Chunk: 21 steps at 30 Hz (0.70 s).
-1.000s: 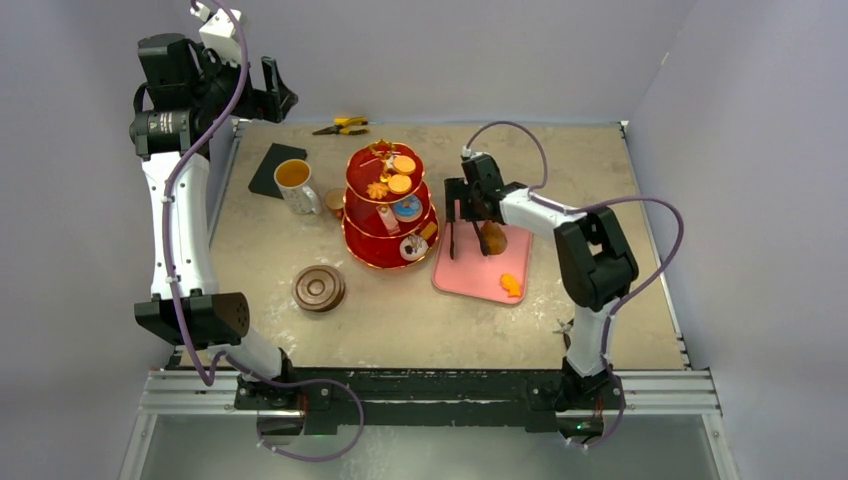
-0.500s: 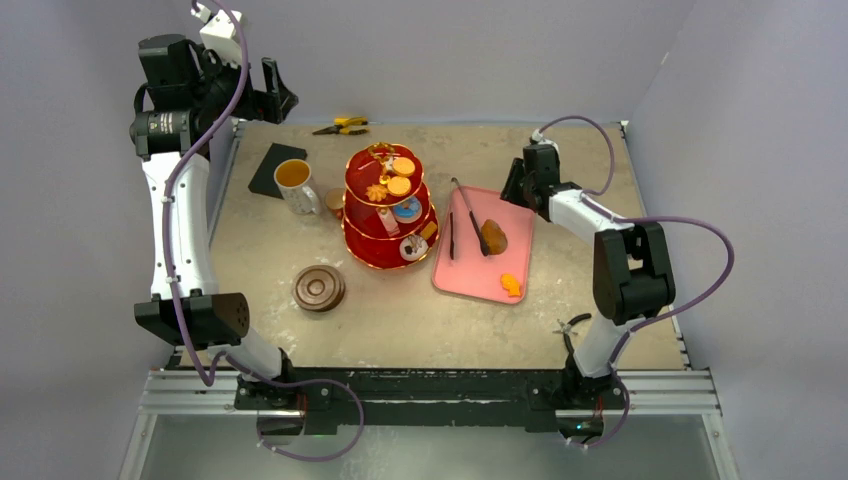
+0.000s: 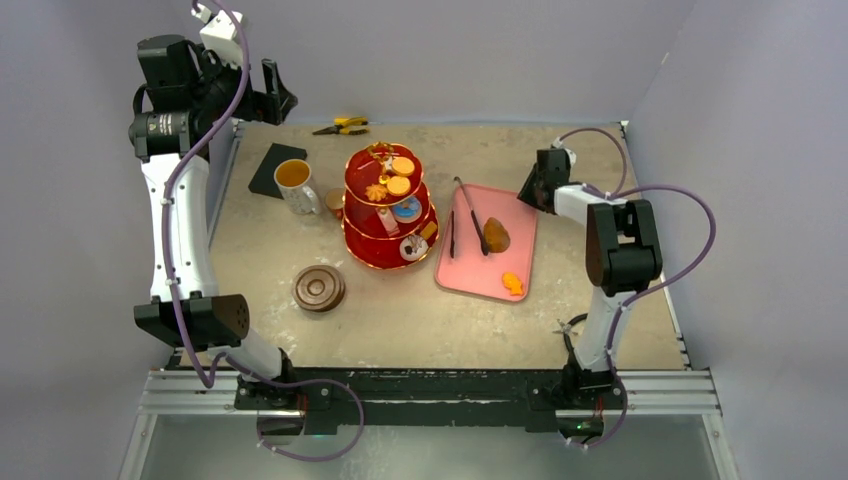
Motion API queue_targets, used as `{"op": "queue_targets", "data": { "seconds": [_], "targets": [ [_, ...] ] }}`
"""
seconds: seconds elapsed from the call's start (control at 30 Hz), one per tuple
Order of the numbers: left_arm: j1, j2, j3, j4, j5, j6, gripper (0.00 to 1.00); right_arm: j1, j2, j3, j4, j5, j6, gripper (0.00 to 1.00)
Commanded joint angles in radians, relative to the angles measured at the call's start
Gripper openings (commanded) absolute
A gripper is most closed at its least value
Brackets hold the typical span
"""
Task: Serve the afternoon tea
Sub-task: Move the tray at the center of the board.
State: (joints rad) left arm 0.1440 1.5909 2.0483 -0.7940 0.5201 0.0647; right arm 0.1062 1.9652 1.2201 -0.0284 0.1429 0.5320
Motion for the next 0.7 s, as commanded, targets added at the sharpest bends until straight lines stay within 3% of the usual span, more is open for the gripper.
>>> {"op": "queue_targets", "data": {
  "seconds": [0.0,0.47,0.67],
  "targets": [
    [0.012,-0.045,0.009,0.004,-0.006,0.038,0.97,-0.049,0.047,0.068,-0.005,0.082,0.003,0.34],
    [0.012,-0.051,-0.077,0.017,0.096,0.020,0.97,-0.200,0.182,0.330,-0.020,0.251,-0.010,0.30],
    [0.012,-0.054,-0.104,0.010,0.104,0.033,0.97,-0.201,0.114,0.355,0.001,0.288,-0.049,0.33]
  ]
}}
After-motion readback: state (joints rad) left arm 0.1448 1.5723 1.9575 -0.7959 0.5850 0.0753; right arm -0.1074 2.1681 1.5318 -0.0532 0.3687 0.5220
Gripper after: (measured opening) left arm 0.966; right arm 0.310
